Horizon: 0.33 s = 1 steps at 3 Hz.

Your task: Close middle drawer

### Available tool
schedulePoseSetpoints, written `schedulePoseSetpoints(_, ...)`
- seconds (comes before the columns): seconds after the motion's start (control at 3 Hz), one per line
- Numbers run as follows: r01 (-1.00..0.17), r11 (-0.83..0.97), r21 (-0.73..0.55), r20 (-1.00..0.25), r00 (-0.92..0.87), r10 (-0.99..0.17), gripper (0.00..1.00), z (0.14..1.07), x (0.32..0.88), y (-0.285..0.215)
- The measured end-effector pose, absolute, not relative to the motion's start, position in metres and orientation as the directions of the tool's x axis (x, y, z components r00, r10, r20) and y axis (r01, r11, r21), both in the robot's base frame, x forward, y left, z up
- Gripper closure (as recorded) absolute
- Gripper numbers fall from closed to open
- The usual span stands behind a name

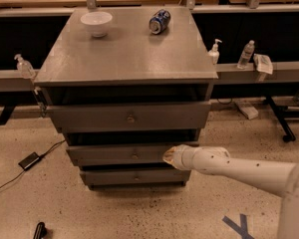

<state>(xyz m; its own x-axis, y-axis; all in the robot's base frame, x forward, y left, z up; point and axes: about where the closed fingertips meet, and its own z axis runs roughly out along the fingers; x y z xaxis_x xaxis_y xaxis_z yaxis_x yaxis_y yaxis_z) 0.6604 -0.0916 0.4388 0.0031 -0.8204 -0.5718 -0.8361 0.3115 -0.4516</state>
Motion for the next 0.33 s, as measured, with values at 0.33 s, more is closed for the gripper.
schedulePoseSetpoints(0.33,-0.841,0.335,-0.425,-0.602,-0.013,-0.798,1.00,0.4428,0.6358,-0.1092)
